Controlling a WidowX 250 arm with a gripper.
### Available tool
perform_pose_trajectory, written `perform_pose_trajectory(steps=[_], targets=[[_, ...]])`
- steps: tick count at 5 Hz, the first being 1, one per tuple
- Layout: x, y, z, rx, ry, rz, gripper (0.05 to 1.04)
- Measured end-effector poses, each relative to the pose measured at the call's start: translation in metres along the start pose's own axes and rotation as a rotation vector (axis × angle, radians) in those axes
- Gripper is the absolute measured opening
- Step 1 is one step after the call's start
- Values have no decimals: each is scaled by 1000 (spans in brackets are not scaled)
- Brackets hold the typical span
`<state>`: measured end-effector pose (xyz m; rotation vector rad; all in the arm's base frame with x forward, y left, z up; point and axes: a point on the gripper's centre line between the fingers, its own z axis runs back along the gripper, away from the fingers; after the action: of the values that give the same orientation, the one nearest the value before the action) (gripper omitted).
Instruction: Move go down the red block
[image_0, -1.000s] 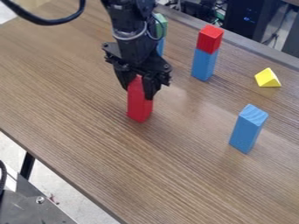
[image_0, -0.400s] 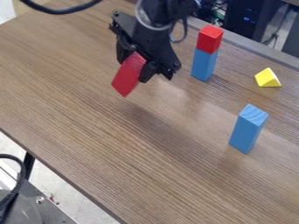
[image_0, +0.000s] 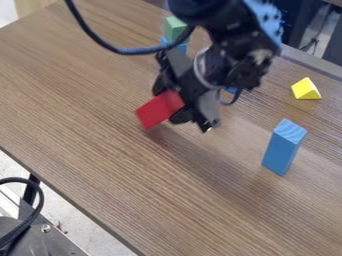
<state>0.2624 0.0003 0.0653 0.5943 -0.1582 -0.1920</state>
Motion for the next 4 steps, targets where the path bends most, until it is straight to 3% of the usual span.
perform_pose_trajectory(steps=[1,3,4], targets=[[-4,0,-11,36,51,-31,562],[-5,0,-17,44,85,-26,613],[-12,-2,-22,7,151,23,917]])
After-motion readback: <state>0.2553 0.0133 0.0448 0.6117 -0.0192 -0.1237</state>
